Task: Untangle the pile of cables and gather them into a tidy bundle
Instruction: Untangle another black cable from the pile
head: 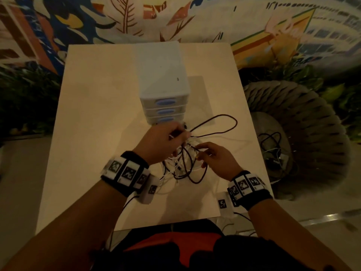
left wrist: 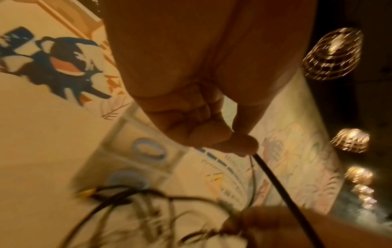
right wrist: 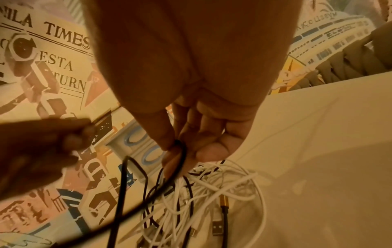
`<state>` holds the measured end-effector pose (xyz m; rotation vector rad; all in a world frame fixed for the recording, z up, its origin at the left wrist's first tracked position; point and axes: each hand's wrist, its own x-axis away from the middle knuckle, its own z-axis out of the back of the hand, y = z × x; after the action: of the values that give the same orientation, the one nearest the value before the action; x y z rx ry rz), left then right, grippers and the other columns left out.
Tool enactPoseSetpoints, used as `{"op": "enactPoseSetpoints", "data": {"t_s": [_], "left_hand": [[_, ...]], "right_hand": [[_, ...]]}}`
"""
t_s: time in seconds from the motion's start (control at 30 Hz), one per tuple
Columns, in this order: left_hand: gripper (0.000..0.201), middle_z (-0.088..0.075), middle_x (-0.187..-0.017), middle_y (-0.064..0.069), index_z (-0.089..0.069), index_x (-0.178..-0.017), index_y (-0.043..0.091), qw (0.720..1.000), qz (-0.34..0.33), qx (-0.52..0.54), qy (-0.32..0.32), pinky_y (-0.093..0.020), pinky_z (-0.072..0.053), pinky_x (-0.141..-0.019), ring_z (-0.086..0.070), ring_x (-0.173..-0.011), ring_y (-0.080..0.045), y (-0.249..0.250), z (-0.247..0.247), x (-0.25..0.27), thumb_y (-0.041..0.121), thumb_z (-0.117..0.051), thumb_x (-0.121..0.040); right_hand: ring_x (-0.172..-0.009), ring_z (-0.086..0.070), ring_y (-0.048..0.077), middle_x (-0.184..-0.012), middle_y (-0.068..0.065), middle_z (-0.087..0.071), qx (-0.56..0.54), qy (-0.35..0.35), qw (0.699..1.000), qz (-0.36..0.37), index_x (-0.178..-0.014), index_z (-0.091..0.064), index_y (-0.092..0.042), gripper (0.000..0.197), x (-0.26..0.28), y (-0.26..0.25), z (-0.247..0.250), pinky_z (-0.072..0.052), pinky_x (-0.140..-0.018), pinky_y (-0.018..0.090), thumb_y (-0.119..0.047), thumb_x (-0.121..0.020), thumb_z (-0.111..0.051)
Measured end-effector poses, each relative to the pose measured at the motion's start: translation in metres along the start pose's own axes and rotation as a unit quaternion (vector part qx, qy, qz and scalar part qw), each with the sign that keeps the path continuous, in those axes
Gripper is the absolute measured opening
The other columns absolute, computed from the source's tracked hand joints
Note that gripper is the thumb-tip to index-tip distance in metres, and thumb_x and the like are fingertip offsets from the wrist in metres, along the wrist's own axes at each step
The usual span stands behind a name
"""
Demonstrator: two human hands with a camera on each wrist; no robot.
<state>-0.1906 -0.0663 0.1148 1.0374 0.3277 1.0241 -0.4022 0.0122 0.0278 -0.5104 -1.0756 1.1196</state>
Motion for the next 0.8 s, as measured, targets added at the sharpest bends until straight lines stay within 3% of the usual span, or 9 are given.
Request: {"op": "enactPoseSetpoints", "data": {"t_s": [0.07, 0.13, 0.23, 0.27, 0.33, 0.4, 0.47, 0.6, 0.8], "left_hand": [[0.017, -0.076, -0.083, 0.006, -0.07, -0.099, 0.019, 0.998, -0.029, 0.053, -0.023, -0.023, -0.055, -0.053, -0.072, -0.061, -0.012, 0.028, -0.004, -0.018, 0.033, -0.062, -0.1], [0.02, -0.078, -0.1, 0.003, -0.071, -0.115, 0.016, 0.989, -0.047, 0.082, -0.109, -0.023, -0.06, -0.066, -0.076, -0.078, -0.011, 0.046, -0.013, -0.037, 0.026, -0.059, -0.102], [0.031, -0.07, -0.127, 0.004, -0.065, -0.133, 0.021, 0.97, -0.078, 0.031, -0.229, -0.025, -0.059, -0.089, -0.07, -0.108, -0.005, 0.049, -0.02, -0.051, 0.016, -0.052, -0.105], [0.033, -0.07, -0.127, 0.006, -0.065, -0.134, 0.024, 0.97, -0.093, -0.011, -0.225, -0.023, -0.057, -0.091, -0.069, -0.109, -0.004, 0.046, -0.017, -0.051, 0.015, -0.052, -0.105], [0.032, -0.073, -0.117, 0.008, -0.068, -0.128, 0.025, 0.981, -0.098, -0.047, -0.163, -0.02, -0.056, -0.086, -0.071, -0.098, -0.003, 0.027, -0.004, -0.043, 0.013, -0.052, -0.104], [0.023, -0.074, -0.105, 0.007, -0.068, -0.117, 0.022, 0.996, -0.048, -0.005, -0.074, -0.024, -0.056, -0.076, -0.072, -0.082, -0.003, -0.001, 0.008, -0.026, 0.012, -0.054, -0.102], [0.013, -0.075, -0.101, 0.005, -0.058, -0.11, 0.021, 0.998, 0.027, 0.035, -0.052, -0.031, -0.057, -0.069, -0.073, -0.075, -0.011, -0.028, 0.015, -0.006, 0.012, -0.054, -0.102], [0.012, -0.072, -0.105, -0.002, -0.042, -0.106, 0.02, 0.991, 0.084, 0.007, -0.104, -0.042, -0.061, -0.069, -0.074, -0.075, -0.019, -0.066, 0.001, 0.018, 0.016, -0.053, -0.101], [0.011, -0.072, -0.103, 0.006, -0.056, -0.101, 0.027, 0.976, 0.104, -0.17, -0.09, -0.037, -0.054, -0.078, -0.065, -0.081, -0.018, -0.093, -0.022, 0.015, 0.03, -0.064, -0.093]], "right_hand": [[-0.067, -0.071, 0.009, -0.086, -0.006, -0.076, 0.01, -0.007, 1.0, 0.005, -0.114, -0.065, -0.039, 0.019, 0.001, 0.001, -0.002, -0.052, -0.069, 0.018, -0.027, -0.099, -0.062], [-0.061, -0.066, 0.009, -0.079, -0.003, -0.074, -0.009, -0.002, 0.999, 0.032, -0.112, -0.067, -0.036, 0.019, 0.002, 0.006, -0.009, -0.054, -0.067, 0.024, -0.023, -0.099, -0.064], [-0.058, -0.059, 0.001, -0.072, 0.0, -0.066, -0.058, 0.019, 0.997, 0.053, -0.118, -0.068, -0.005, 0.021, 0.002, 0.012, -0.018, -0.049, -0.067, 0.019, -0.004, -0.1, -0.059], [-0.06, -0.06, -0.001, -0.072, -0.007, -0.066, -0.081, 0.016, 0.996, 0.037, -0.122, -0.066, 0.001, 0.024, 0.002, 0.012, -0.019, -0.048, -0.073, 0.019, 0.001, -0.101, -0.054], [-0.066, -0.06, 0.0, -0.075, -0.018, -0.066, -0.018, -0.005, 1.0, 0.008, -0.134, -0.062, -0.009, 0.034, 0.001, 0.007, -0.02, -0.043, -0.076, 0.023, -0.003, -0.104, -0.046], [-0.092, -0.066, 0.014, -0.108, -0.005, -0.072, 0.133, -0.001, 0.991, 0.007, -0.141, -0.058, -0.023, 0.039, -0.004, 0.004, -0.018, -0.041, -0.081, 0.024, -0.015, -0.105, -0.044], [-0.118, -0.059, 0.03, -0.135, 0.01, -0.063, 0.196, -0.014, 0.98, -0.01, -0.145, -0.053, -0.028, 0.041, -0.011, 0.001, -0.015, -0.045, -0.093, 0.031, -0.024, -0.106, -0.041], [-0.113, -0.059, 0.034, -0.121, 0.014, -0.061, 0.292, -0.023, 0.956, -0.021, -0.141, -0.055, -0.029, 0.04, -0.026, -0.005, -0.016, -0.047, -0.092, 0.038, -0.036, -0.105, -0.039], [-0.108, -0.063, 0.033, -0.117, 0.012, -0.066, 0.302, 0.013, 0.953, 0.001, -0.127, -0.067, -0.027, 0.037, -0.055, -0.011, -0.025, -0.05, -0.087, 0.037, -0.041, -0.106, -0.039]]}}
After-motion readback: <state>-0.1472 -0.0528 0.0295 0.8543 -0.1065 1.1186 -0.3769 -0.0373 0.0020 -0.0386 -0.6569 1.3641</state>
